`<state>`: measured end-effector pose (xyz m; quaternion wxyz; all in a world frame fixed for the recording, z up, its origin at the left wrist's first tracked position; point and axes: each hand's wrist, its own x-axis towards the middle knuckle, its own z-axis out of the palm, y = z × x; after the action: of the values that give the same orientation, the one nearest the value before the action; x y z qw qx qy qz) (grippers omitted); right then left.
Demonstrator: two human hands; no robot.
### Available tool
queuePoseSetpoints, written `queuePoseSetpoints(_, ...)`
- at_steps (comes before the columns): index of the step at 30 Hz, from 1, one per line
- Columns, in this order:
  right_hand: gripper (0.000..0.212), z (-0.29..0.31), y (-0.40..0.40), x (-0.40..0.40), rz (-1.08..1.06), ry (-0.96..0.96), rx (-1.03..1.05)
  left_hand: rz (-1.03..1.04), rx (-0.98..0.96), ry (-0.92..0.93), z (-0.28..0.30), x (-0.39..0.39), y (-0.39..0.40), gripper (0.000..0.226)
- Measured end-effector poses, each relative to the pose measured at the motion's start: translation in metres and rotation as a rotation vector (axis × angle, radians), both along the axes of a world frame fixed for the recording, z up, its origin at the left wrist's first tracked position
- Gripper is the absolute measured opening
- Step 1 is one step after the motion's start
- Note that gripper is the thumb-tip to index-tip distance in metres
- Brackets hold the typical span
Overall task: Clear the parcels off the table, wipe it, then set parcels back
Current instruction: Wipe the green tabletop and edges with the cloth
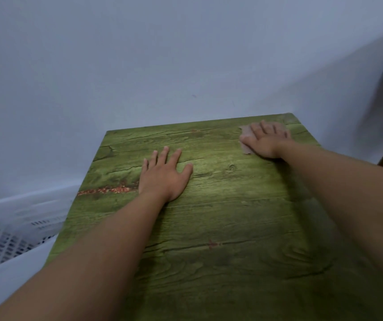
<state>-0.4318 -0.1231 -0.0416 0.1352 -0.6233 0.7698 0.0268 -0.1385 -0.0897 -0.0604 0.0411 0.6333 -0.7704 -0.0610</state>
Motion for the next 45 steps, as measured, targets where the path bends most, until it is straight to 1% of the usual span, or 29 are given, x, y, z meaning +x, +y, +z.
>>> queuePoseSetpoints(4,0.079,-0.002,0.006,-0.024,-0.144,-0.027,0.024,0.002,-0.004,0.0,0.0,-0.001,0.0,0.069)
queuePoseSetpoints(10,0.081,-0.001,-0.002,-0.001,-0.192,-0.034,0.022,0.01,-0.004,0.001,0.001,-0.003,0.0,0.069)
queuePoseSetpoints(14,0.082,0.003,-0.008,0.036,-0.078,0.001,0.001,0.007,-0.005,-0.008,0.001,-0.003,0.001,0.069)
queuePoseSetpoints(19,0.08,0.005,-0.018,0.115,0.127,-0.02,-0.025,0.013,-0.009,-0.017,0.001,-0.004,0.001,0.069)
queuePoseSetpoints(22,0.082,0.003,-0.026,0.136,0.218,-0.038,-0.02,0.021,-0.011,-0.019,0.0,-0.003,0.001,0.068)
queuePoseSetpoints(25,0.081,0.003,-0.031,0.125,0.248,-0.054,0.012,0.015,-0.01,-0.012,0.001,-0.002,0.001,0.068)
queuePoseSetpoints(28,0.079,0.002,-0.033,0.101,0.22,-0.049,0.001,0.01,-0.012,-0.016,0.001,-0.002,0.001,0.069)
queuePoseSetpoints(39,0.084,-0.001,-0.017,-0.032,-0.106,-0.035,0.005,0.006,-0.029,-0.01,-0.002,-0.001,-0.001,0.069)
queuePoseSetpoints(42,0.083,0.001,-0.011,-0.044,-0.201,-0.025,0.013,0.005,-0.032,-0.01,-0.001,-0.001,-0.001,0.07)
queuePoseSetpoints(45,0.084,0.0,-0.012,-0.037,-0.24,-0.019,0.012,0.005,-0.039,-0.014,-0.002,-0.002,-0.001,0.07)
